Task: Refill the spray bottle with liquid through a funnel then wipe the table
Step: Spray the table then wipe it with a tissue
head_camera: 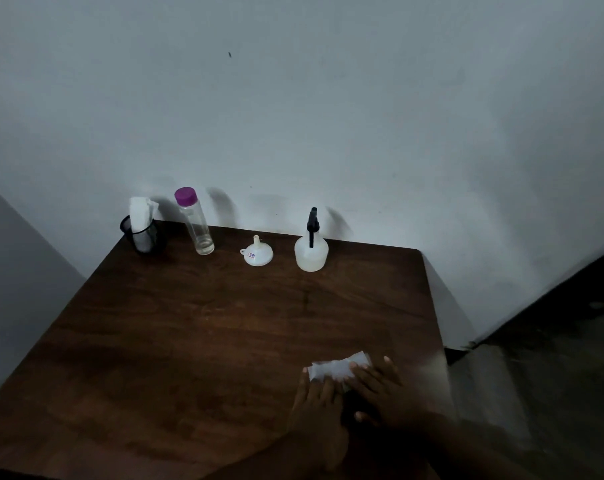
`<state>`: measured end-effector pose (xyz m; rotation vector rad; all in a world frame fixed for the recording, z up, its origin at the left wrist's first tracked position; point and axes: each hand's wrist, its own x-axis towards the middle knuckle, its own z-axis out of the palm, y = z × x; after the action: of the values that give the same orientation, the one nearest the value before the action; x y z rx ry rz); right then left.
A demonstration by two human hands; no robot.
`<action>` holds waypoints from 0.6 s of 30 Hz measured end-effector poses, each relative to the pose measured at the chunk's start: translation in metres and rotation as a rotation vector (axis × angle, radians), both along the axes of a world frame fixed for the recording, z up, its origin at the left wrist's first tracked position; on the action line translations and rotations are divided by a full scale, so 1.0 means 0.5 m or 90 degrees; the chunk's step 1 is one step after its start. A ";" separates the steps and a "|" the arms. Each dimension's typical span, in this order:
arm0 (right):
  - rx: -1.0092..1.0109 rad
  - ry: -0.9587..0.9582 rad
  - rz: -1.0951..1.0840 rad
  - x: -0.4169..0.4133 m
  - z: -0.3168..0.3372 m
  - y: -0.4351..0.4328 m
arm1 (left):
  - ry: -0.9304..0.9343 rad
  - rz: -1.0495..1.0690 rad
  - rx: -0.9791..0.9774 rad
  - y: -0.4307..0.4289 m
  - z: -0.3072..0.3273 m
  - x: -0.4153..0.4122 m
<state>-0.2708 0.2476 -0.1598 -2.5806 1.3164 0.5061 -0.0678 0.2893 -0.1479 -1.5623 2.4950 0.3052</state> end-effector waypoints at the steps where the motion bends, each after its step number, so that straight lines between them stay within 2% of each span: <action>1: -0.017 -0.024 -0.004 -0.002 -0.008 0.011 | -0.018 -0.054 0.013 -0.008 0.005 0.010; 5: 0.018 -0.078 -0.118 0.029 -0.032 0.074 | -0.020 -0.181 0.013 -0.025 0.014 0.047; 9: 0.093 -0.056 -0.277 0.109 -0.056 0.124 | -0.045 -0.274 -0.001 -0.051 0.002 0.084; 16: 0.039 0.024 -0.310 0.236 0.006 0.134 | -0.060 -0.394 0.017 -0.085 -0.020 0.175; 18: 0.023 0.049 -0.256 0.274 0.038 0.124 | -0.067 -0.414 0.019 -0.093 -0.027 0.205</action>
<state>-0.1339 0.3097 -0.1408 -2.1996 1.7740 0.5498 0.0345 0.2429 -0.1613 -0.6638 2.7163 0.1518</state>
